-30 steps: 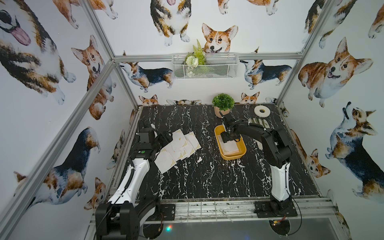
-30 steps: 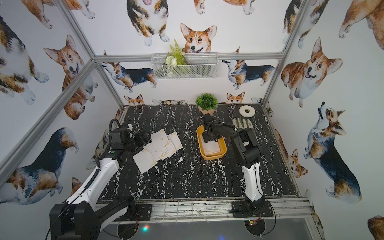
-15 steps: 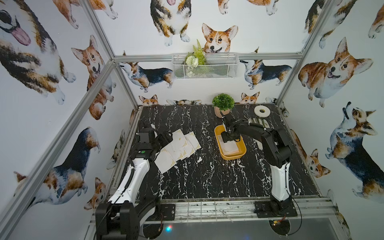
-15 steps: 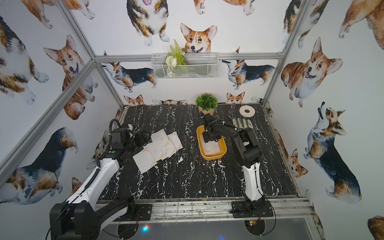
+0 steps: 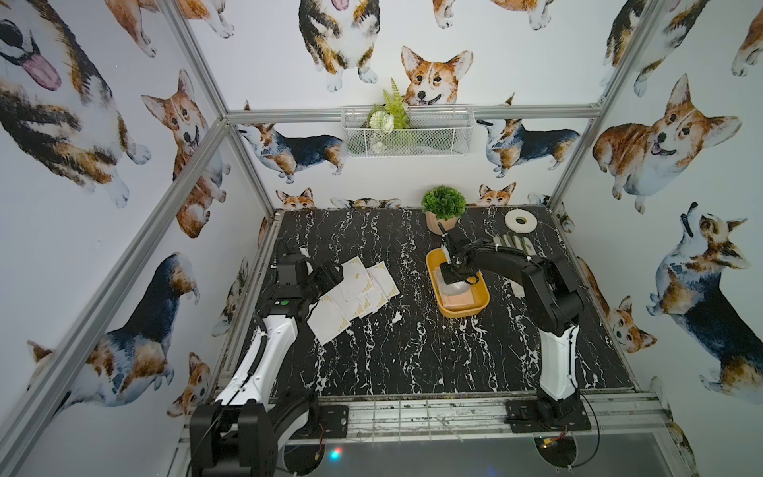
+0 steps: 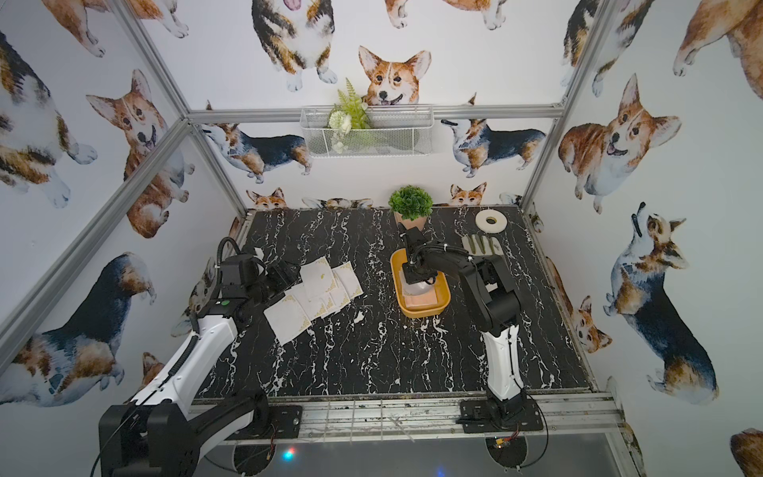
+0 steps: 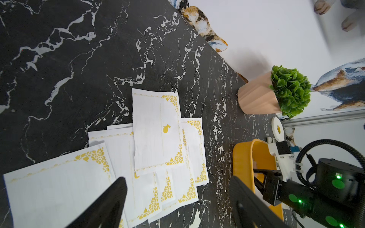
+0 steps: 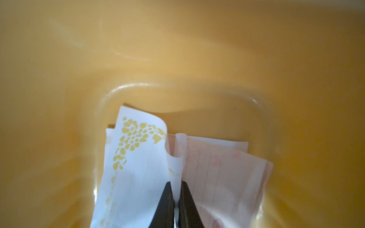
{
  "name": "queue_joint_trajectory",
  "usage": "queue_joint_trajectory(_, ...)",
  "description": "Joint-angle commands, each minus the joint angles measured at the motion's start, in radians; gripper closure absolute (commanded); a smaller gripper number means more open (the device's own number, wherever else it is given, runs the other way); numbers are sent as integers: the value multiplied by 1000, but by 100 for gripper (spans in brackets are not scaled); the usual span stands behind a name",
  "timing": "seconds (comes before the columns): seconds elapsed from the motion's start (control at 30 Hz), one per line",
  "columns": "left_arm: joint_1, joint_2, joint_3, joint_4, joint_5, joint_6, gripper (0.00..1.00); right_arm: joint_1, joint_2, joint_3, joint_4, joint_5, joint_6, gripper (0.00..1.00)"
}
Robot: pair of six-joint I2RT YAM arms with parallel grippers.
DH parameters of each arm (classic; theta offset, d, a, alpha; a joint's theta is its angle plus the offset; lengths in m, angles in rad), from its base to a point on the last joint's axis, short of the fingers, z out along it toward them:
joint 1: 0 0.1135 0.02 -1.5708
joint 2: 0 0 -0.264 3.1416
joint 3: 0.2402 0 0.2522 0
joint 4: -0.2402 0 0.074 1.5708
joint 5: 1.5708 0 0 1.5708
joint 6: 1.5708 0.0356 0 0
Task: Take out the stationery paper from the storage box
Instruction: Pick up the stationery paper from the storage box.
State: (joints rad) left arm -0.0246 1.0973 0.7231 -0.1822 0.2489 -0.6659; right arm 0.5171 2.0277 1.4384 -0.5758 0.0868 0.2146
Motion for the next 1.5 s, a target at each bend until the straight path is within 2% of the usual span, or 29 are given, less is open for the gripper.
queue_joint_trajectory(0.0,2,-8,5,-8,1,4,16,3,-64,-6,-55,27,25,92)
queue_joint_trajectory(0.17,2,-8,24,-4,58,9,16,6,-187,-19,-44,19,42,96)
queue_joint_trajectory(0.23,0,-2,28,28,130,-5,16,13,-225,-18,-56,28,47,95)
queue_joint_trajectory(0.33,-10,36,-3,213,311,-125,16,36,-285,-22,-61,45,55,94)
queue_joint_trajectory(0.4,-51,86,-29,381,382,-232,16,62,-321,-22,-62,51,61,93)
queue_joint_trajectory(0.47,-117,134,-19,444,388,-254,16,92,-345,-21,-64,56,67,93)
queue_joint_trajectory(0.6,-282,234,79,399,351,-187,15,137,-390,-28,-56,51,95,92)
queue_joint_trajectory(0.7,-378,295,118,442,319,-197,16,149,-410,-38,-47,37,110,92)
queue_joint_trajectory(0.83,-446,380,190,463,318,-207,16,162,-433,-48,-48,36,120,92)
queue_joint_trajectory(1.17,-536,513,252,526,308,-245,18,185,-475,-76,-32,11,139,91)
queue_joint_trajectory(1.3,-554,546,262,572,318,-271,28,193,-471,-78,-38,16,136,91)
queue_joint_trajectory(1.37,-557,555,269,588,323,-281,39,195,-466,-78,-44,20,135,91)
queue_joint_trajectory(1.4,-559,555,271,591,325,-283,46,196,-467,-82,-42,18,135,91)
queue_joint_trajectory(1.47,-563,555,276,595,325,-284,76,200,-476,-95,-31,18,138,91)
